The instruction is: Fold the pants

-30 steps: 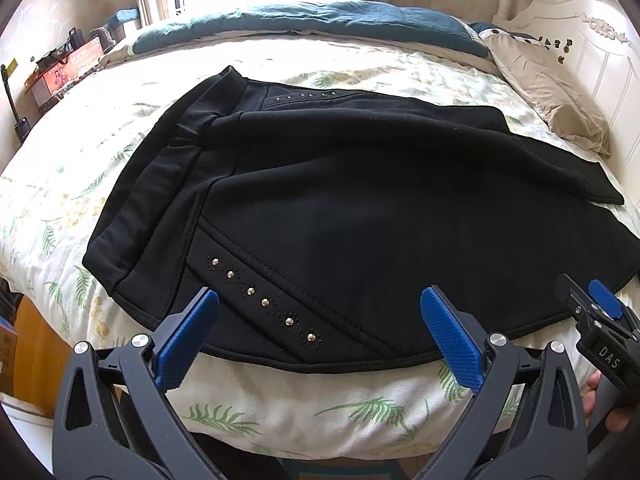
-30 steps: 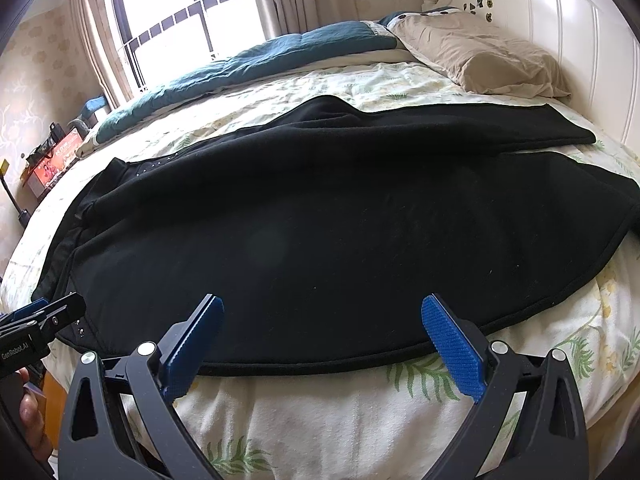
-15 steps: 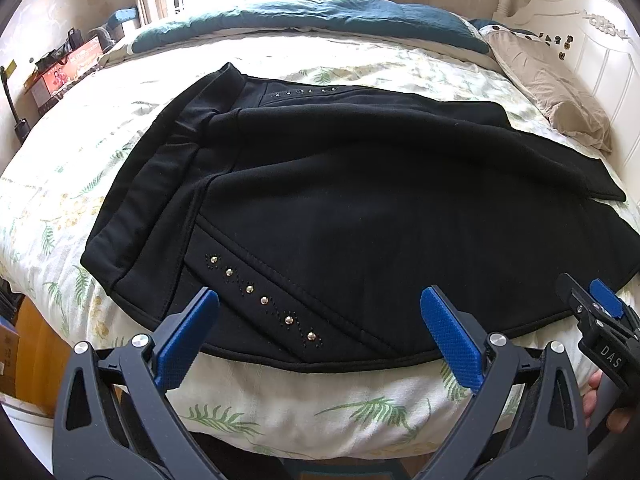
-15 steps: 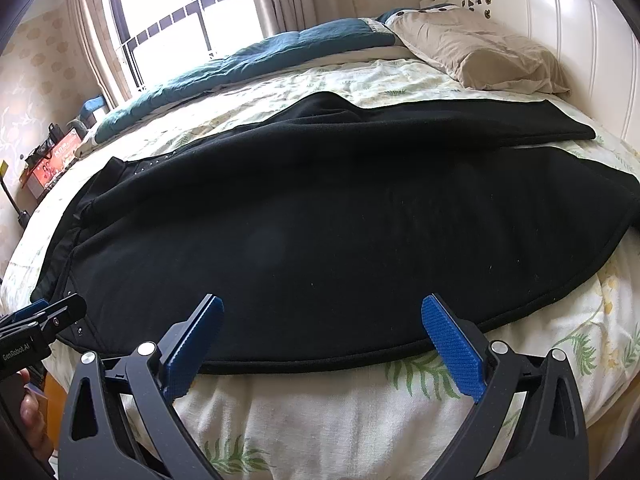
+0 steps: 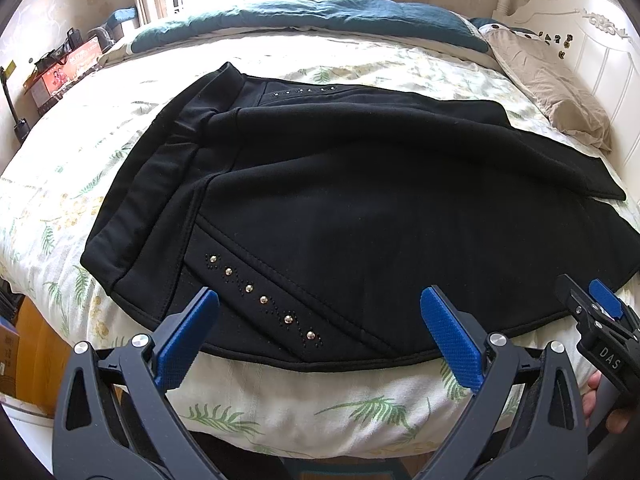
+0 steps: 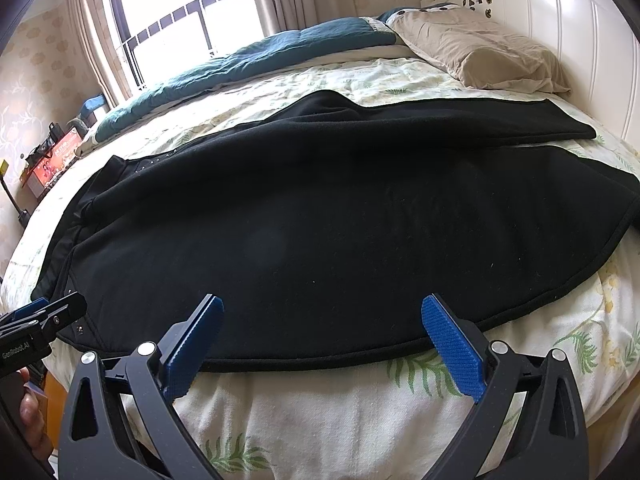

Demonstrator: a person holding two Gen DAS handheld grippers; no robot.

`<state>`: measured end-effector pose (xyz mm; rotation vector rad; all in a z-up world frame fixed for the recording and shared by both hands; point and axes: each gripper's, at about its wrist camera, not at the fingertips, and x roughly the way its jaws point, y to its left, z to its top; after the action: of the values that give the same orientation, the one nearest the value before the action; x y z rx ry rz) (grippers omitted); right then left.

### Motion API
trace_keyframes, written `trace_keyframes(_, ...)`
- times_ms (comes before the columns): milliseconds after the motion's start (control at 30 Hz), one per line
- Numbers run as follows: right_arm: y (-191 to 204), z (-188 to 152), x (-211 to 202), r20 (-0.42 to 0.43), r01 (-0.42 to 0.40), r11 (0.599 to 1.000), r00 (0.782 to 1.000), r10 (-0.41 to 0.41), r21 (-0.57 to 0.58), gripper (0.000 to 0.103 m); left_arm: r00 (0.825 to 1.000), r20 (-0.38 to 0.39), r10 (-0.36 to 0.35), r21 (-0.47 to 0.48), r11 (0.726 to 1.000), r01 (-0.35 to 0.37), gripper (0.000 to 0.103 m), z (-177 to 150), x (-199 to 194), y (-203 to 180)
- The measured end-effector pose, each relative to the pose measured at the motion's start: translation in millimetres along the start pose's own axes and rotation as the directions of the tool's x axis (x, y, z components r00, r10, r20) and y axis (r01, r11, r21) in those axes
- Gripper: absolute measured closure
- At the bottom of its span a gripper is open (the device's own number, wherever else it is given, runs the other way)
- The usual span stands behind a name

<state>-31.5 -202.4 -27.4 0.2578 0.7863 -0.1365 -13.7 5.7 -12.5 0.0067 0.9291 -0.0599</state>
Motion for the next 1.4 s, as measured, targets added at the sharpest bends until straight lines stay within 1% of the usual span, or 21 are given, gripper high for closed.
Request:
trace_keyframes(400, -5, 1, -2, -0.001, 0.001, 1.000, 1.000, -0.001, 0.012, 0.004, 1.000, -0.002, -0.008, 0.006, 1.000, 0.008, 0.002, 3, 1, -3)
trace_keyframes(500, -18, 7, -10, 0.004, -0.029, 0.999, 1.000, 0.029, 0.026, 0.004, 1.000, -0.008, -0.010, 0.014, 1.000, 0.010, 0.002, 6, 3, -5)
trace_keyframes(567, -37, 13, -20, 0.023, -0.040, 0.998, 0.999, 0.039, 0.044, 0.004, 1.000, -0.010, -0.007, 0.022, 1.000, 0.007, 0.002, 8, 5, -6)
trace_keyframes(667, -86, 27, -41, 0.066, -0.045, 0.994, 0.997, 0.038, 0.096, 0.004, 1.000, -0.014, 0.008, 0.033, 0.999, -0.008, 0.002, 11, 8, -4)
trace_keyframes(767, -166, 48, -78, 0.154, -0.029, 0.980, 0.988, -0.001, 0.196, 0.004, 1.000, -0.018, 0.021, 0.035, 0.999, -0.021, 0.002, 15, 12, 2)
trace_keyframes(833, -237, 65, -102, 0.194, -0.049, 0.959, 0.981, -0.007, 0.281, 0.004, 0.999, -0.009, 0.032, 0.031, 0.999, -0.032, 0.002, 19, 12, 9)
trace_keyframes(867, -259, 71, -108, 0.216, -0.054, 0.953, 0.976, -0.013, 0.299, 0.004, 0.999, 0.002, 0.040, 0.026, 0.999, -0.040, 0.002, 22, 12, 13)
trace_keyframes(900, -294, 81, -113, 0.222, -0.044, 0.945, 0.975, -0.031, 0.325, 0.004, 0.999, 0.014, 0.051, 0.016, 0.999, -0.051, 0.002, 25, 12, 19)
trace_keyframes(933, -321, 90, -111, 0.206, -0.050, 0.941, 0.978, -0.021, 0.335, 0.004, 0.998, 0.022, 0.058, 0.007, 0.998, -0.058, 0.002, 27, 11, 24)
trace_keyframes(967, -340, 95, -107, 0.194, -0.065, 0.938, 0.981, -0.003, 0.340, 0.004, 0.998, 0.027, 0.062, -0.006, 0.998, -0.062, 0.002, 30, 12, 29)
trace_keyframes(1033, -385, 106, -87, 0.127, -0.047, 0.924, 0.992, -0.001, 0.380, 0.004, 0.997, 0.024, 0.068, -0.029, 0.997, -0.067, 0.002, 34, 14, 38)
trace_keyframes(1067, -400, 108, -76, 0.096, -0.052, 0.919, 0.995, 0.015, 0.391, 0.004, 0.997, 0.016, 0.073, -0.047, 0.996, -0.072, 0.002, 35, 16, 44)
trace_keyframes(1133, -424, 107, -48, 0.017, -0.034, 0.895, 0.999, 0.030, 0.445, 0.004, 0.997, -0.005, 0.078, -0.076, 0.994, -0.078, 0.002, 36, 20, 52)
trace_keyframes(1167, -436, 105, -32, -0.019, -0.049, 0.876, 0.998, 0.067, 0.480, 0.004, 0.997, -0.020, 0.077, -0.096, 0.992, -0.079, 0.002, 35, 23, 58)
trace_keyframes(1233, -446, 99, -18, -0.056, -0.066, 0.861, 0.992, 0.110, 0.505, 0.004, 0.996, -0.038, 0.085, -0.117, 0.989, -0.089, 0.002, 33, 26, 65)
trace_keyframes(1333, -442, 99, -12, -0.064, -0.096, 0.868, 0.987, 0.145, 0.487, 0.005, 0.991, -0.050, 0.127, -0.112, 0.985, -0.132, 0.002, 29, 30, 73)
trace_keyframes(1367, -439, 99, -12, -0.069, -0.116, 0.867, 0.983, 0.170, 0.484, 0.008, 0.989, -0.051, 0.136, -0.104, 0.985, -0.141, 0.002, 27, 31, 75)
trace_keyframes(1400, -437, 98, -12, -0.089, -0.107, 0.877, 0.982, 0.167, 0.468, 0.027, 0.988, -0.056, 0.141, -0.097, 0.984, -0.146, 0.002, 26, 32, 76)
